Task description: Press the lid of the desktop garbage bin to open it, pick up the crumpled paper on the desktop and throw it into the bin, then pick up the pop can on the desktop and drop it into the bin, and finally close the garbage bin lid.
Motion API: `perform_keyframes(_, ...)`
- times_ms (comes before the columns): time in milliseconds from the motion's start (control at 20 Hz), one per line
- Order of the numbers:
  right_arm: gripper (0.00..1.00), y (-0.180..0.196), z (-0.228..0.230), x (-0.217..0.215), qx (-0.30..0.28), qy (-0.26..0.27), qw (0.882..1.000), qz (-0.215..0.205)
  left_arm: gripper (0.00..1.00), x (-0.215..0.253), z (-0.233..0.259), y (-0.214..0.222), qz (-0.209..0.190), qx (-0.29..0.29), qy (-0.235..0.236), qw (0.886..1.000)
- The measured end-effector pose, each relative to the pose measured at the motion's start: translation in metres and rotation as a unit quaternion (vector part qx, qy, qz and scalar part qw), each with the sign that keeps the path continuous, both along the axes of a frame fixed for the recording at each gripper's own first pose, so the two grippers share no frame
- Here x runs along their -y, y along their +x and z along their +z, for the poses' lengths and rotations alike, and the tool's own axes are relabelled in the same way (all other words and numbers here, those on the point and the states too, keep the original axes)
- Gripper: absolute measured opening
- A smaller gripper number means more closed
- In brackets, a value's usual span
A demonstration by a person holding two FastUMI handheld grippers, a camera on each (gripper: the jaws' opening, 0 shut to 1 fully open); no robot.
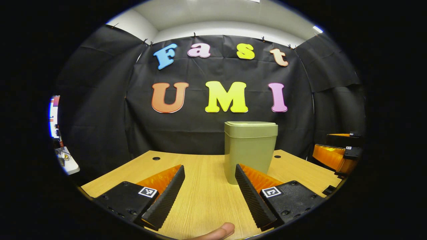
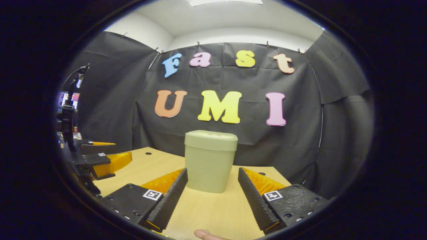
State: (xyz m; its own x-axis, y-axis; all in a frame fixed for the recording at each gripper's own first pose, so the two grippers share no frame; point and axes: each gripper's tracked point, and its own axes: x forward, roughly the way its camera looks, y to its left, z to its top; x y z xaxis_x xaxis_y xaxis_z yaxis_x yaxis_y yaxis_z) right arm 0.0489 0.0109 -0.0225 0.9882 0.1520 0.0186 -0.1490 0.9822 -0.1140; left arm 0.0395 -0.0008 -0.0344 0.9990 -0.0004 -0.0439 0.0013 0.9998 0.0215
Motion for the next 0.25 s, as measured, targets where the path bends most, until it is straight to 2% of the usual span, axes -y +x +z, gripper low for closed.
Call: perform_keyframes(250,0.98,-0.012,-0.014,0.004,-0.004,-0.003,1.000,0.005,0.98,0.003,0.000,-0.002,0.000,0.000,0.001,1.000)
